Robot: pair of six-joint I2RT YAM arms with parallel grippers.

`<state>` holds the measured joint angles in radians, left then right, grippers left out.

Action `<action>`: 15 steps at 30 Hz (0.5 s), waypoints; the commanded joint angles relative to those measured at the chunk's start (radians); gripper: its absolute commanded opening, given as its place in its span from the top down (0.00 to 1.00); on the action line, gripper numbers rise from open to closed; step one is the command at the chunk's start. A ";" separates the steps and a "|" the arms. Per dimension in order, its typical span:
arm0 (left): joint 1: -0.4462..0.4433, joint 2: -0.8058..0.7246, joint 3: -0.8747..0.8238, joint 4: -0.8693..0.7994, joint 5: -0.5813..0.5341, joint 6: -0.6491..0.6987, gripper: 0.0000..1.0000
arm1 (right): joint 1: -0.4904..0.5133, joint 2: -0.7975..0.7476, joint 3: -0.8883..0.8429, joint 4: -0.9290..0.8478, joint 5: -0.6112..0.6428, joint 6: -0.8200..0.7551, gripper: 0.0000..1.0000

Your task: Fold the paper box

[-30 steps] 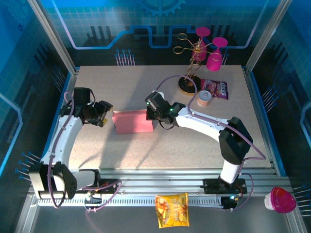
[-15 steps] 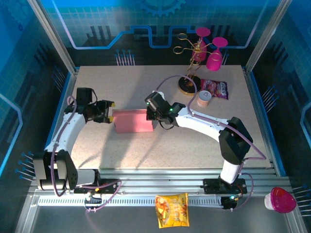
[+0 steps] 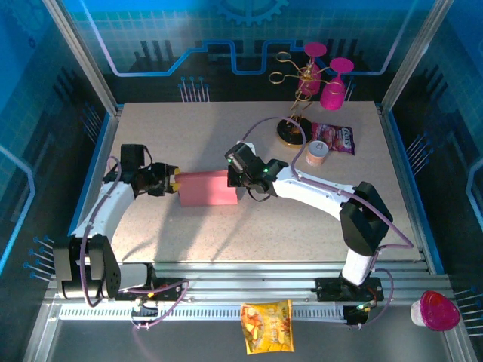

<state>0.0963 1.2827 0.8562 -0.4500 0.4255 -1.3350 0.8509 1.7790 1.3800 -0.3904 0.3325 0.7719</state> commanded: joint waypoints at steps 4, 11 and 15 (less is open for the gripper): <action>0.008 -0.026 -0.042 -0.026 0.016 0.016 0.69 | 0.016 0.023 -0.029 -0.120 -0.022 -0.019 1.00; 0.008 -0.044 -0.076 -0.027 0.020 0.021 0.73 | 0.023 -0.001 -0.006 -0.147 -0.037 -0.046 0.92; 0.006 -0.058 -0.089 -0.035 0.022 0.030 0.74 | 0.022 -0.039 0.002 -0.165 -0.070 -0.044 0.78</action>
<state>0.0963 1.2331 0.8032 -0.4225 0.4282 -1.3308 0.8566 1.7638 1.3830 -0.4374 0.3176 0.7345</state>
